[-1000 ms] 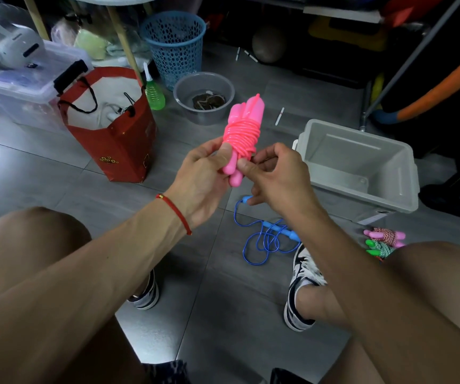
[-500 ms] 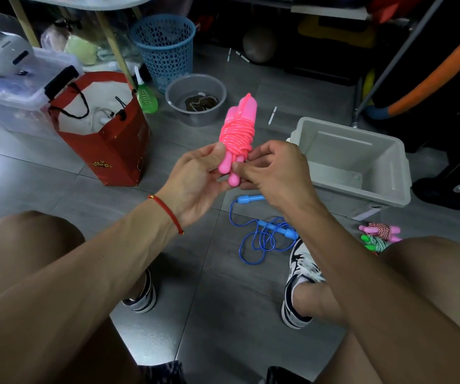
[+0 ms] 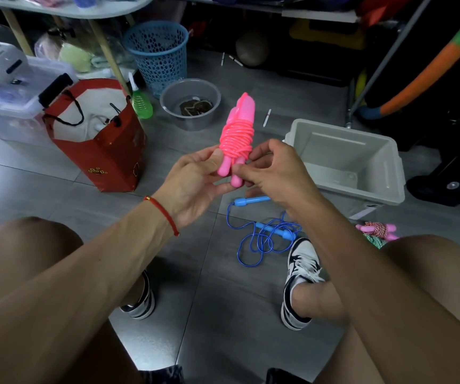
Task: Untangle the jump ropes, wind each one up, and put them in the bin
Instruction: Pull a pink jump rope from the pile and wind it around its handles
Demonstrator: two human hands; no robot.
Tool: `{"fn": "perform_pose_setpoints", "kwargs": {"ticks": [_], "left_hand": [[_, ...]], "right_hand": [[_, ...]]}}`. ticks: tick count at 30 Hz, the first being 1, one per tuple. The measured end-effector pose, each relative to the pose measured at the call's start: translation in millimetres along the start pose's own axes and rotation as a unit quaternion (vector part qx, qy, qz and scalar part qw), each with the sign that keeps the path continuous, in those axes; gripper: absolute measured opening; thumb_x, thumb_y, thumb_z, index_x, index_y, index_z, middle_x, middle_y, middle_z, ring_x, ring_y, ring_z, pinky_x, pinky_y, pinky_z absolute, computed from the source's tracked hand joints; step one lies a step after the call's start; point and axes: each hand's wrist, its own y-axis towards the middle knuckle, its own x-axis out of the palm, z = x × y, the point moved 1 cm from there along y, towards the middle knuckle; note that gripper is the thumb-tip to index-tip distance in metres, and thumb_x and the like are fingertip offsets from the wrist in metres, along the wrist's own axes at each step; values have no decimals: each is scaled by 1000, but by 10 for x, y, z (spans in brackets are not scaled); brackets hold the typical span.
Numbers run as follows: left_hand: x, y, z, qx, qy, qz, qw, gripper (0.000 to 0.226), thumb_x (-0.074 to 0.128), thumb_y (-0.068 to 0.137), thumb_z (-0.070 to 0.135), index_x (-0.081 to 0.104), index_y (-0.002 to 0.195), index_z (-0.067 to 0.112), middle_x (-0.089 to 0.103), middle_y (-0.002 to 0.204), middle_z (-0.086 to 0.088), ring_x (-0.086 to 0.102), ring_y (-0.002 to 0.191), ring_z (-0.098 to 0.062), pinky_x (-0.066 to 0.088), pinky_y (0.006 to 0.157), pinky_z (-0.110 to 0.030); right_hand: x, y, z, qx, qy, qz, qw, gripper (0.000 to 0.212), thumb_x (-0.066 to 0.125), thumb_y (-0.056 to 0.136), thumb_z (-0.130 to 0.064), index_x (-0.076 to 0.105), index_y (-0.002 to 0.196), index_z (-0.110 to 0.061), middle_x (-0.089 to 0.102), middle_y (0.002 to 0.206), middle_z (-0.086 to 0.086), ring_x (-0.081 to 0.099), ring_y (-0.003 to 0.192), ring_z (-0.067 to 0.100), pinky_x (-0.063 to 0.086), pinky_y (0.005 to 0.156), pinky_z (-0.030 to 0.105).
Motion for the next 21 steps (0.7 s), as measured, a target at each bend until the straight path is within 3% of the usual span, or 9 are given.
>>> {"fn": "perform_pose_setpoints", "kwargs": {"ticks": [2,4,7,9,12,16,19,21], "left_hand": [[6,0,10,-2,1,6,1000,32,43,105,13,57,121,-11,59,123,-36,60,113,-47,50,101,-58],[53,-3,30,-7,2,10,1000,37,41,105,12,50,133,-12,57,128,-34,59,117,-44,51,99,-58],[213,0,61,0,44,-10,999,36,38,107,11,53,136,-4,62,122,-25,61,110,-34,48,102,-59],[367,41,97,2,68,-37,997,35,39,106,9,54,136,0,65,121,-22,63,110,-32,48,103,-59],[682,152,186,-9,105,-86,991,36,42,103,5,55,136,4,64,128,-24,64,116,-36,49,102,-59],[1252,338,193,-4,211,-106,972,37,51,100,5,57,136,11,68,124,-18,65,116,-34,53,97,-55],[1766,510,66,35,305,-98,947,38,56,93,-2,61,128,13,67,116,-11,65,98,-20,55,97,-52],[2130,629,-90,37,350,-134,926,35,57,91,-2,66,120,17,68,117,-11,63,95,-15,55,93,-45]], "right_hand": [[-72,23,18,0,-15,13,1000,22,77,79,-12,63,96,-14,69,89,10,70,73,21,64,64,40],[-189,48,-5,-7,-10,63,998,17,71,81,-16,65,97,-18,70,90,4,70,76,19,64,68,41],[-399,42,-108,-4,57,65,996,41,72,85,-34,62,121,-14,70,104,3,72,90,18,64,74,41],[-537,9,-154,-7,92,35,995,46,73,88,-38,61,124,-13,72,107,5,74,91,18,63,76,41],[-797,-57,-183,-40,84,46,995,11,72,92,-25,64,99,-22,76,92,6,75,84,17,61,79,43],[-1394,-108,-93,-43,131,95,986,12,72,91,-10,63,89,-19,75,73,5,74,74,24,62,81,45],[-1967,-207,228,-20,150,159,976,7,72,90,-9,66,90,-13,73,84,11,73,73,22,64,75,39],[-2324,-373,606,5,167,191,967,5,72,90,-9,68,87,-8,73,87,15,72,72,23,63,76,40]]}}
